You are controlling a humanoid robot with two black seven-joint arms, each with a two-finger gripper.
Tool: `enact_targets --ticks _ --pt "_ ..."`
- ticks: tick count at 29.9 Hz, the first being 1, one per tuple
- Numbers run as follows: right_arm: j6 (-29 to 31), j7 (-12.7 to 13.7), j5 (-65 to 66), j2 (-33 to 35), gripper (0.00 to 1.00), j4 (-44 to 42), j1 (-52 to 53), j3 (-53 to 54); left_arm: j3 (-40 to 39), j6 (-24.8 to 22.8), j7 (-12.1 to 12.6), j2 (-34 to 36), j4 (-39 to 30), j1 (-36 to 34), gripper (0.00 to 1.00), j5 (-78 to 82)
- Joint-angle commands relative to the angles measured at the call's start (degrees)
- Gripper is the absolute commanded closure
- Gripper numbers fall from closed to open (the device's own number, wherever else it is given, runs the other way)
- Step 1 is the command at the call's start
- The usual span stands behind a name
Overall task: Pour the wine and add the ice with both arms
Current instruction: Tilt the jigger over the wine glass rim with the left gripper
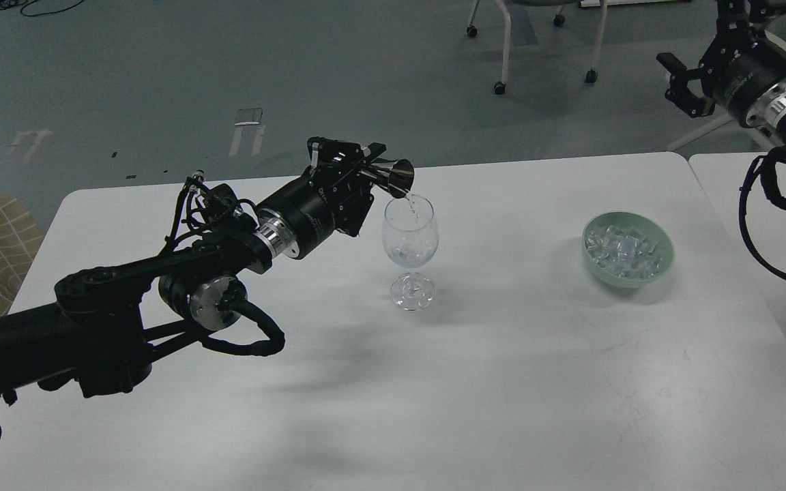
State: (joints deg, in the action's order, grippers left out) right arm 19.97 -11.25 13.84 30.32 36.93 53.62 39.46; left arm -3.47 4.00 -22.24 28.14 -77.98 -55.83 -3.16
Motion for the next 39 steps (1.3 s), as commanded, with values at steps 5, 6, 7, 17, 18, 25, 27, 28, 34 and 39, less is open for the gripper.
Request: enact_targets --ticks 5,6,7,17,18,25,27,28,34,39 --pt "0.07 0.00 -0.04 0.00 0.00 0.16 0.00 -0.09 -0.05 0.57 -0.08 -0.28 0.11 0.46 0.99 3.59" --pt "0.07 0.00 -0.04 0.00 0.00 0.16 0.00 -0.09 0.04 0.66 -0.08 -0.28 0.20 0.55 0.99 3.86" --pt "0.07 0.00 -0.04 0.00 0.00 0.16 0.00 -0.09 0.04 0.66 -0.08 -0.28 0.20 0.55 0.99 3.86" --pt "0.07 0.00 -0.04 -0.17 0.00 0.33 0.00 -0.09 0.04 1.10 -0.08 -0.28 1.07 1.16 0.99 4.83" --pt "0.07 0.00 -0.04 -0.17 0.00 0.33 0.00 -0.09 0.04 1.10 -0.08 -0.28 1.08 1.16 0.99 5.00" --pt "0.07 -0.09 -0.04 0.00 0.00 0.33 0.00 0.00 0.04 2.15 -0.70 -0.28 1.08 1.51 0.99 8.69" --pt "0.07 -0.09 -0.04 0.00 0.00 0.33 0.00 0.00 0.04 2.76 -0.87 -0.28 1.08 1.43 0.99 10.10" --pt "0.07 -0.09 -0.04 0.00 0.00 0.42 0.00 0.00 0.04 3.11 -0.79 -0.28 0.99 1.34 0.99 10.10" --pt "0.07 -0.17 -0.04 0.00 0.00 0.33 0.00 0.00 0.04 5.66 -0.52 -0.37 0.99 0.99 0.99 10.45" --pt "0.07 -0.17 -0.04 -0.17 0.00 0.33 0.00 0.00 0.04 6.37 -0.52 -0.37 0.99 1.25 0.99 13.17"
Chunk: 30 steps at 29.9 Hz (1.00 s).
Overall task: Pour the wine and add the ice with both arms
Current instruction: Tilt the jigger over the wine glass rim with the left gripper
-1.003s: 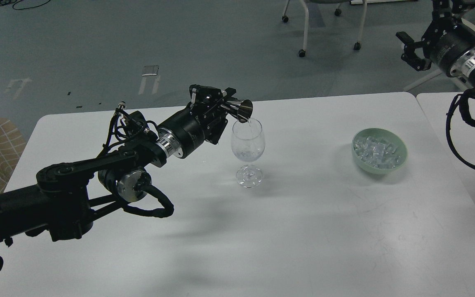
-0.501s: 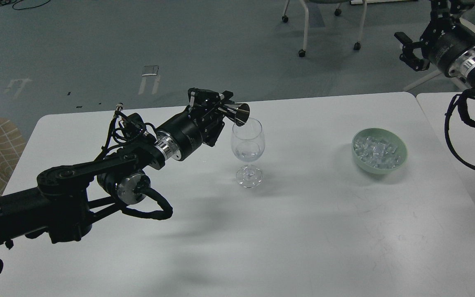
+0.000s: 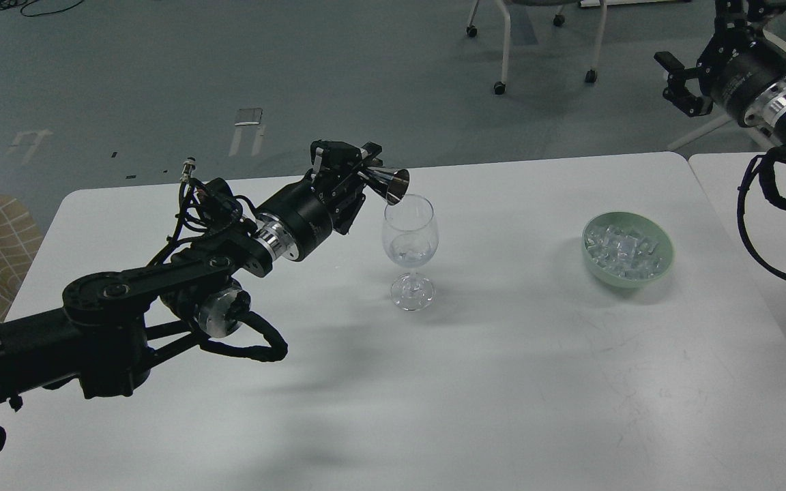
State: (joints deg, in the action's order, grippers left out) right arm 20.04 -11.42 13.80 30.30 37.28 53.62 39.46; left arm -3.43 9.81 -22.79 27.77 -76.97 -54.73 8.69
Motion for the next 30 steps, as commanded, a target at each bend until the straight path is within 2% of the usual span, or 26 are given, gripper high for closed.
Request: enact_targets --ticks 1,8,16,18,22,30 --pt "0.00 0.00 0.00 -0.16 0.00 -0.10 0.00 0.00 0.00 1.25 0.03 0.00 -0.02 0.06 0.99 2.02" --pt "0.00 0.00 0.00 -0.16 0.00 -0.10 0.09 0.00 1.05 3.37 0.46 -0.53 -0.55 -0.64 0.99 6.42" --pt "0.00 0.00 0.00 0.02 0.00 -0.19 0.09 0.00 2.90 5.30 2.57 -0.53 -0.90 -1.96 0.99 14.50" --pt "0.00 0.00 0.00 0.02 0.00 -0.19 0.00 0.00 5.26 7.93 2.75 -1.40 -0.90 -2.49 0.99 18.18" --pt "-0.09 0.00 0.00 -0.15 0.00 -0.19 0.00 0.00 6.41 9.52 2.75 -2.02 -0.99 -2.49 0.99 21.10" --pt "-0.09 0.00 0.00 -0.07 0.00 -0.19 0.00 0.00 6.42 9.70 2.75 -1.93 -0.55 -2.49 0.99 21.45"
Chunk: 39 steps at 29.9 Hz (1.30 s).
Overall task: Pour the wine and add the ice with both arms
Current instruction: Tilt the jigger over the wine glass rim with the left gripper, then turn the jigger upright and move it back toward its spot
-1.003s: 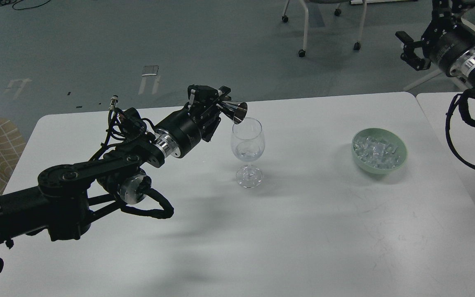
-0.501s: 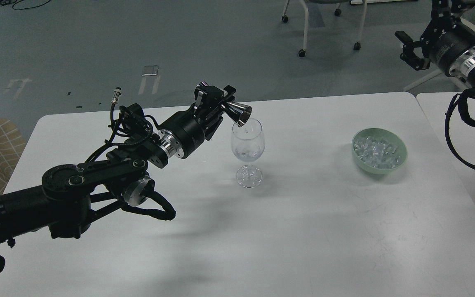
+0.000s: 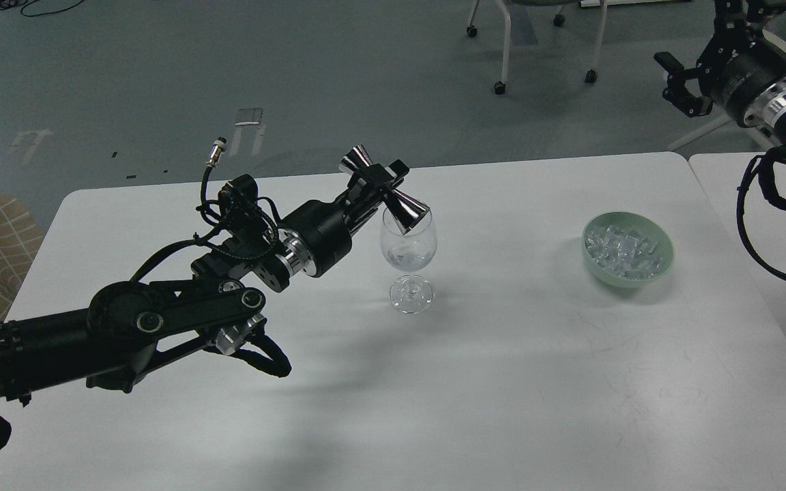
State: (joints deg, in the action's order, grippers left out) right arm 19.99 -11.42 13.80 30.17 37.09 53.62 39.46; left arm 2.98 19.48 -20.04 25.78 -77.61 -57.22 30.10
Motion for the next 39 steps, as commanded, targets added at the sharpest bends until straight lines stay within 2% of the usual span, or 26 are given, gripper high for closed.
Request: enact_targets --ticks 1,11,17,23,27,31,33,37,39 --pt "0.05 0.00 0.00 0.06 0.00 0.00 -0.01 0.00 0.01 0.03 0.00 0.06 0.09 0.09 0.99 0.05" --pt "-0.04 0.00 0.00 0.15 0.00 0.00 -0.10 -0.09 -0.78 -1.46 0.70 0.42 0.36 -0.18 0.98 -3.02" --pt "-0.04 0.00 0.00 0.15 0.00 0.00 -0.10 -0.09 -4.20 -5.41 0.97 1.20 0.27 -1.58 0.98 -13.83" --pt "0.05 0.00 0.00 0.06 0.00 0.00 -0.54 -0.09 -8.60 -10.60 2.99 3.40 0.09 -1.84 0.98 -20.77" --pt "0.05 0.09 0.00 0.15 0.00 0.00 -0.71 -0.09 -11.85 -15.77 4.92 6.56 -0.17 -1.41 0.97 -31.91" --pt "0.05 0.09 0.00 0.15 0.00 0.00 -0.80 -0.09 -13.00 -19.47 5.45 9.99 -0.17 -0.44 0.97 -41.77" --pt "0.05 0.09 0.00 -0.02 0.00 0.00 -0.80 -0.09 -13.35 -23.67 6.41 13.58 -0.17 2.71 0.97 -48.52" --pt "-0.04 0.09 0.00 -0.37 0.00 0.00 -0.80 -0.09 -16.42 -29.13 6.59 18.07 -0.26 8.95 0.97 -54.88" --pt "0.05 0.17 0.00 -0.46 0.00 -0.08 -0.71 -0.09 -20.18 -34.30 6.59 21.23 -0.35 15.87 0.97 -57.16"
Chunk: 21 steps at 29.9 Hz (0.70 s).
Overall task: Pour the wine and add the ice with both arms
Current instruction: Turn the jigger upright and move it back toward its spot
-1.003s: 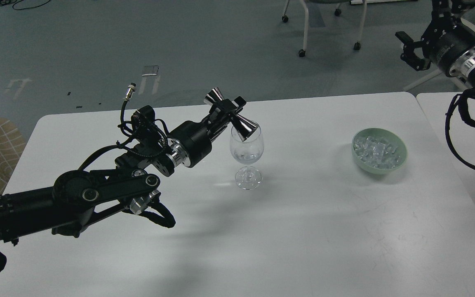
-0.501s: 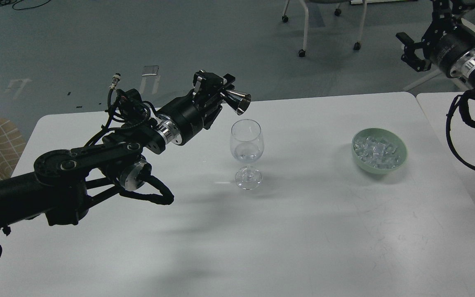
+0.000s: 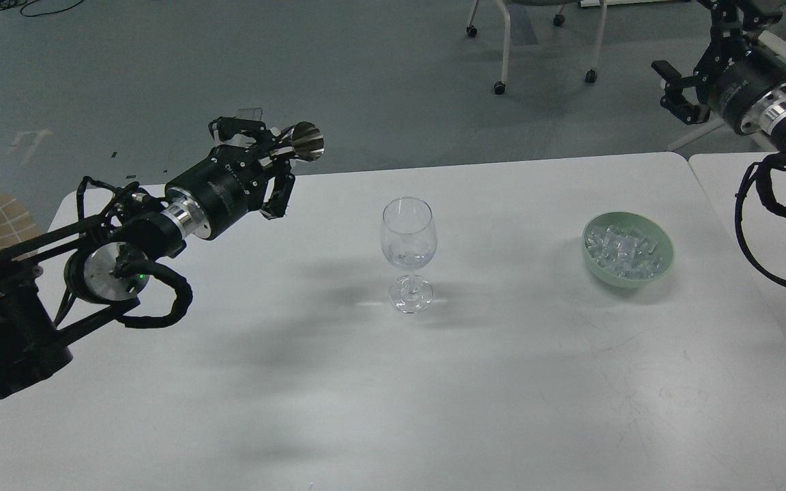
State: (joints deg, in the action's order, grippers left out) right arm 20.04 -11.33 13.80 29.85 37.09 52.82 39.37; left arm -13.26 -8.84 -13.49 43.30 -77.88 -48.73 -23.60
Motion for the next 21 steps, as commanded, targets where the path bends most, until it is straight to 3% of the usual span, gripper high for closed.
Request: enact_targets --ticks 1,8,11,21 --pt "-0.09 0.08 0.09 -0.14 0.00 -0.09 0.09 -0.08 -5.10 -7.32 0.05 4.15 -0.08 9.25 0.97 -3.91" --pt "-0.27 0.17 0.09 -0.58 0.00 -0.18 -0.09 -0.52 -23.27 -10.14 0.05 3.11 0.01 29.46 0.97 -5.50" --pt "-0.36 0.17 0.09 -0.58 0.00 -0.27 -0.09 -0.61 -27.42 -10.14 0.13 1.00 0.36 33.69 0.96 -5.50" --pt "-0.44 0.17 0.18 -0.67 0.00 -0.27 -0.09 -0.96 -32.26 -9.53 0.13 -8.31 7.47 37.05 0.96 -6.02"
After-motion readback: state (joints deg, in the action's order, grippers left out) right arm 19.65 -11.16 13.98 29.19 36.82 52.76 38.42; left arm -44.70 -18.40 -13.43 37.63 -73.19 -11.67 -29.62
